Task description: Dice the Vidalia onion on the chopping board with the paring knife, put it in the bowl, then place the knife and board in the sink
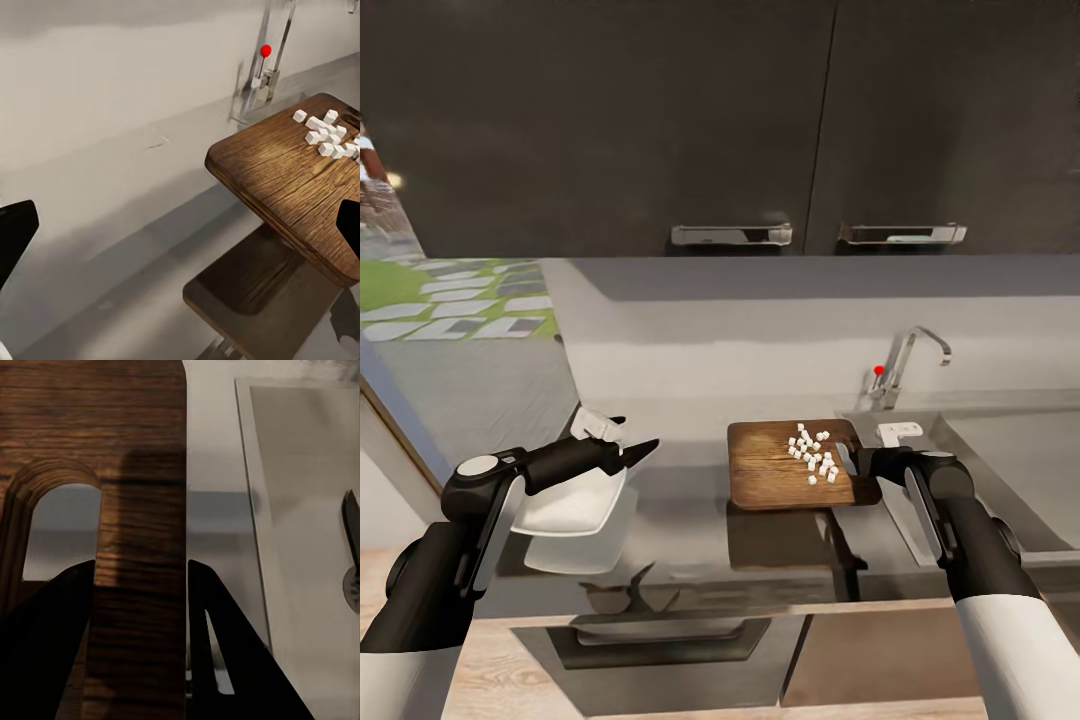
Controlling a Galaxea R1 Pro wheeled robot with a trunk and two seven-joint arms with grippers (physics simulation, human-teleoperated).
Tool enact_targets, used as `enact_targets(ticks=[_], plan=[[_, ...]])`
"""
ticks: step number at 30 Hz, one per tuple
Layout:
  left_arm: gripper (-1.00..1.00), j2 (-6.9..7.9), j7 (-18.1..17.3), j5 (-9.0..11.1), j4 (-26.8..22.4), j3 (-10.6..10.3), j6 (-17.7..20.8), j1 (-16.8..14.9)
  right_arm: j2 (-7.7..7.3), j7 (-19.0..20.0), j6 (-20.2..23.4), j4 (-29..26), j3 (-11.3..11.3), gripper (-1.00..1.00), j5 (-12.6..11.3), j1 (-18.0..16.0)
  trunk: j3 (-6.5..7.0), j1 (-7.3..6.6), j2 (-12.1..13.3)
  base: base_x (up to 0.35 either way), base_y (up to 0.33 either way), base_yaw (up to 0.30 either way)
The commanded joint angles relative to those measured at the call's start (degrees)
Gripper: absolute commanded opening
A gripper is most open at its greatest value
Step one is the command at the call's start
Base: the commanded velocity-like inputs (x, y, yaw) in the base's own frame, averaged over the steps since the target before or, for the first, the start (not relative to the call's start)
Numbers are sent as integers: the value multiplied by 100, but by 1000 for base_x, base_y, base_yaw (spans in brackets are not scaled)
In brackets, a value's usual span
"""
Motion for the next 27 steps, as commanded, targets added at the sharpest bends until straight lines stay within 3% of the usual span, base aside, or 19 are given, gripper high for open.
enact_targets(ticks=[1,27], plan=[[100,2,-5,23,-3,-1,43,-6,1,46,24,-6,-5,-100,46,-5,-6,4,-12,0,0,0],[100,2,-5,23,-3,-1,40,-6,1,46,24,-6,-5,-100,48,-5,131,4,-12,0,0,0]])
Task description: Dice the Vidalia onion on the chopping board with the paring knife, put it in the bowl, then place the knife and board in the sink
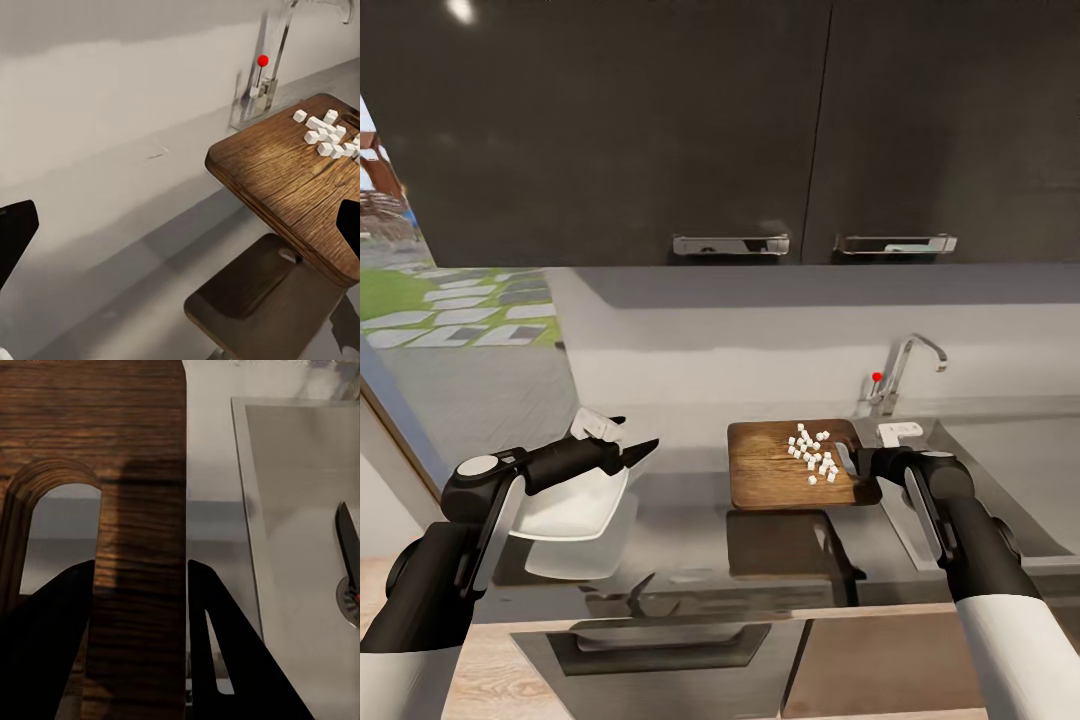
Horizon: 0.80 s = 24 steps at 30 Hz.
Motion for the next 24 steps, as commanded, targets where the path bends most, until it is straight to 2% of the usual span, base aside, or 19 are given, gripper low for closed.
enact_targets(ticks=[1,24], plan=[[100,2,-5,23,-3,-1,43,-6,1,46,24,-6,-5,-100,48,-6,-13,4,-13,0,0,0],[100,2,-5,23,-3,-1,43,-6,1,46,24,-6,-13,-100,44,-6,-13,4,-13,0,0,0]])
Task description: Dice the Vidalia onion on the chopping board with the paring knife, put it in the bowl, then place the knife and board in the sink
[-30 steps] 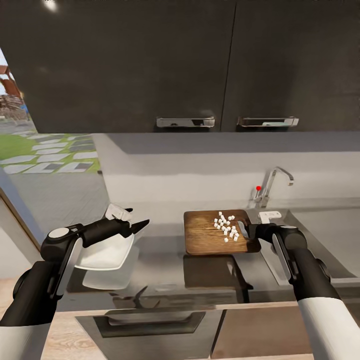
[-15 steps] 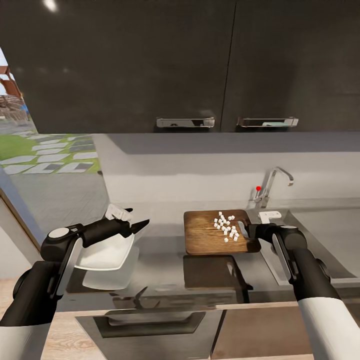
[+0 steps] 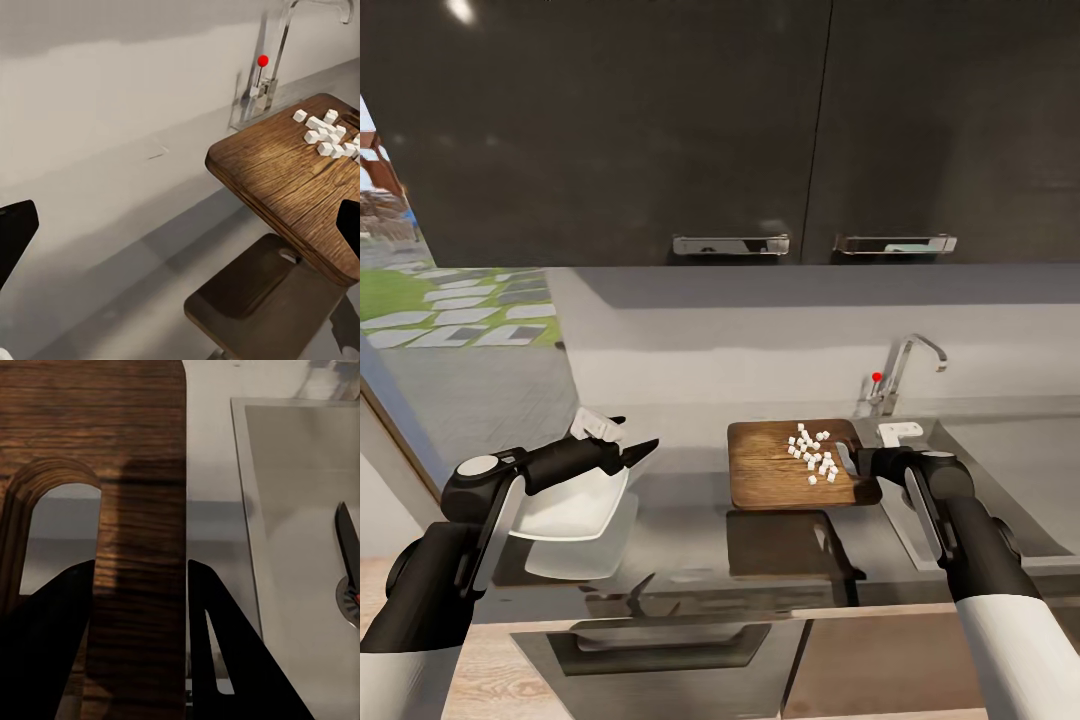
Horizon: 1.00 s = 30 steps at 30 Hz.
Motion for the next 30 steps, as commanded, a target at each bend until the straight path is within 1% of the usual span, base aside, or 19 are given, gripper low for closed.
enact_targets(ticks=[1,11,30], plan=[[100,2,-5,23,-3,-1,43,-6,1,46,24,-6,-6,-100,45,-6,-13,4,-13,0,0,0],[100,2,-5,23,-3,-1,43,-6,1,46,24,-6,-5,-100,45,-6,-13,4,-13,0,0,44],[100,2,-5,23,-3,-1,43,-6,1,46,24,-6,-4,-100,45,-6,-13,4,-13,0,0,101]])
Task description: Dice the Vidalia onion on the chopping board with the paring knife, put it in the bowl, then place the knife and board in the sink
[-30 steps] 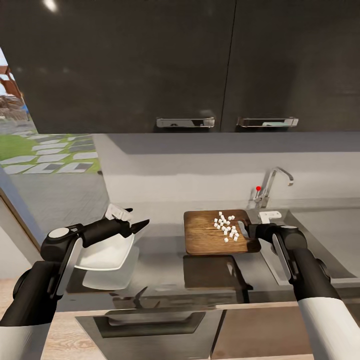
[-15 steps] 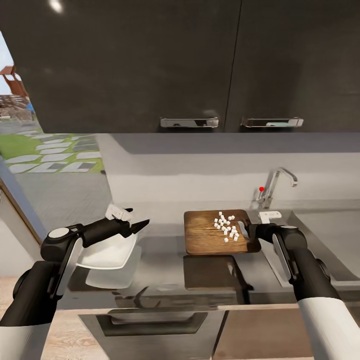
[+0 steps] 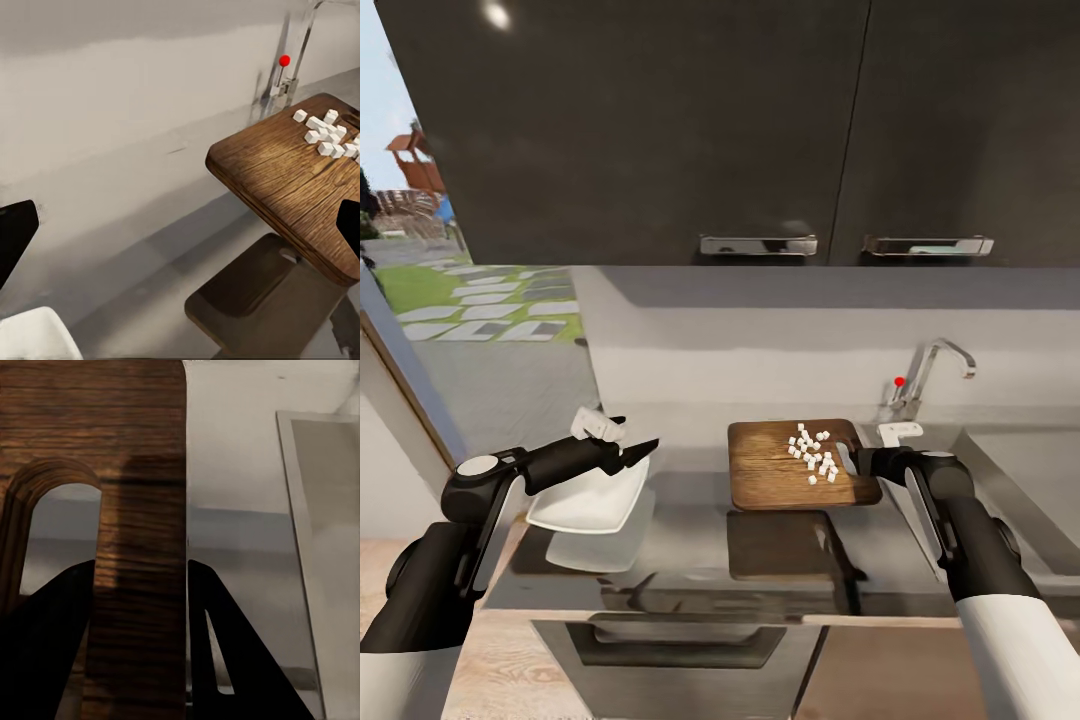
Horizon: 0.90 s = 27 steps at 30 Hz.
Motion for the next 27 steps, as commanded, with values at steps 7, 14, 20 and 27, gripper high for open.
enact_targets(ticks=[7,14,20,27], plan=[[100,1,-6,22,-2,-1,43,-7,0,47,24,-7,-8,-100,45,-5,-13,4,-13,0,0,117],[100,1,-6,22,-2,-1,43,-7,0,47,24,-7,-6,-100,45,-5,-13,4,-13,0,0,117],[100,1,-6,22,-2,-1,43,-7,0,47,24,-7,-4,-100,45,-5,-13,4,-13,0,0,121],[100,1,-6,22,-2,-1,43,-7,0,47,31,-7,-8,-100,45,-5,2,4,-13,0,0,135]])
